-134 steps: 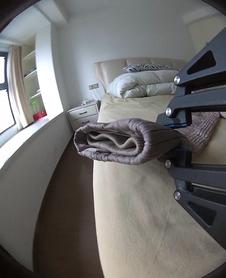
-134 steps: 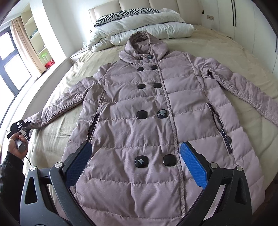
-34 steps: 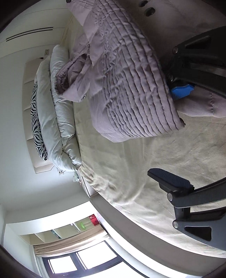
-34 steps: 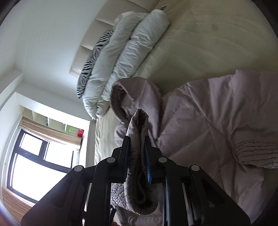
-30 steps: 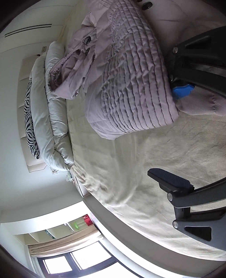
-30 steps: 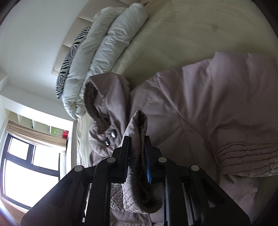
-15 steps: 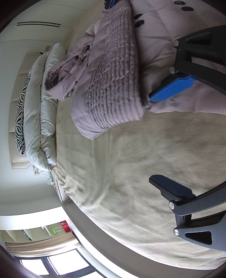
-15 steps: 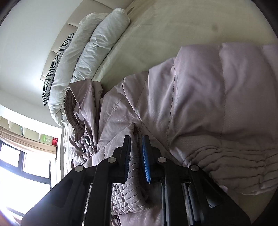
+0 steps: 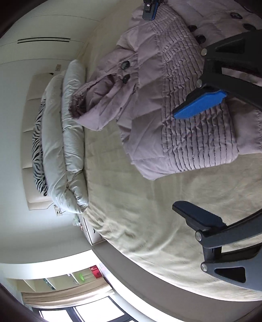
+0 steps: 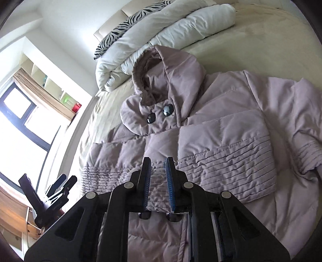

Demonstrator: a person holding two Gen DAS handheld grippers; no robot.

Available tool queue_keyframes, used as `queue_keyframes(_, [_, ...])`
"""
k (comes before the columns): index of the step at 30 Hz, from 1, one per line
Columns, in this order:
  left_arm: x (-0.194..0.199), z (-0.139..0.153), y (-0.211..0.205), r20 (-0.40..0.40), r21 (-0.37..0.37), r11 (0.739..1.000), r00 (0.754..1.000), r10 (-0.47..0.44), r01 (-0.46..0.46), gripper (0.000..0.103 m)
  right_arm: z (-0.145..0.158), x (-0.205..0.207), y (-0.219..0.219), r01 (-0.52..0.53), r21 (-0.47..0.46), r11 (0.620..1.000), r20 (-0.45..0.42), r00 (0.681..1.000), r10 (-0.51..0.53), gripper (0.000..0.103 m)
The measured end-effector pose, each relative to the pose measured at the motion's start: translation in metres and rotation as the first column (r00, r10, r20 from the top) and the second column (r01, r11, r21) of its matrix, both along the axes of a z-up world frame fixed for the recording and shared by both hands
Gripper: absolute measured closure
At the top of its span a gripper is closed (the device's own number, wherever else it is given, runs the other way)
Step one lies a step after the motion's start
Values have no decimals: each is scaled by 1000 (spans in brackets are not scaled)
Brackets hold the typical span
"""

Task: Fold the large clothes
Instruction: 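Grasp the cuff of the other sleeve with the right tool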

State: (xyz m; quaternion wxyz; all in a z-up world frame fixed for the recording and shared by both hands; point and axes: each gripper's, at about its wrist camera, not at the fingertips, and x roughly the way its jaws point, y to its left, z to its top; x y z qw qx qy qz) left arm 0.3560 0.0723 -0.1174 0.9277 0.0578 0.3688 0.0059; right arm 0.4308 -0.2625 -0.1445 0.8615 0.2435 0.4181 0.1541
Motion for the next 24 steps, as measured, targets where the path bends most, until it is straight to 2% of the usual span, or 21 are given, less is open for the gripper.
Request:
queue_keyframes(2, [14, -25, -8, -94, 27, 1000, 996, -12, 15, 28, -24, 8, -7, 61, -15, 998, -74, 995, -62, 88])
queue_keyframes(3, [16, -36, -10, -119, 24, 999, 993, -20, 23, 28, -37, 11, -15, 90, 9, 996, -105, 991, -89, 88])
queue_keyframes(4, [16, -45, -10, -130, 26, 999, 991, -22, 26, 28, -48, 12, -25, 95, 80, 992, -111, 990, -86, 88])
queue_keyframes(5, [16, -51, -9, -132, 17, 1000, 991, -23, 26, 27, -54, 11, -32, 94, 127, 987, -102, 991, -81, 92])
queue_keyframes(8, [21, -62, -1, -161, -39, 999, 987, -8, 2, 21, -60, 7, -41, 63, 160, 985, -62, 997, -53, 94])
queue_keyframes(12, [18, -54, -1, -167, -22, 1000, 986, -2, -2, 20, -55, -3, -49, 61, 178, 982, -59, 997, -52, 91])
queue_keyframes(14, [6, -37, -2, -121, 2, 1000, 992, 27, -27, 21, -41, -16, -61, 95, 153, 984, -55, 995, -87, 89])
queue_keyframes(16, [-13, -15, -6, -41, 6, 999, 998, 41, -41, 21, -23, -38, -82, 131, 129, 983, -25, 991, -129, 89])
queue_keyframes(19, [-38, 6, -20, -1, -54, 998, 1000, -29, 29, 19, -3, -85, -137, 198, 167, 966, 32, 978, -206, 89])
queue_keyframes(21, [-53, 12, -31, -3, -123, 989, 996, -86, 85, 15, 0, -117, -181, 271, 193, 943, 26, 959, -281, 86])
queue_keyframes(23, [-68, 12, -43, -30, -224, 966, 990, -140, 130, 12, -7, -152, -231, 352, 261, 899, 4, 931, -366, 86])
queue_keyframes(24, [-76, 10, -50, -41, -270, 951, 985, -167, 150, 12, -13, -173, -256, 410, 295, 863, -16, 905, -425, 82])
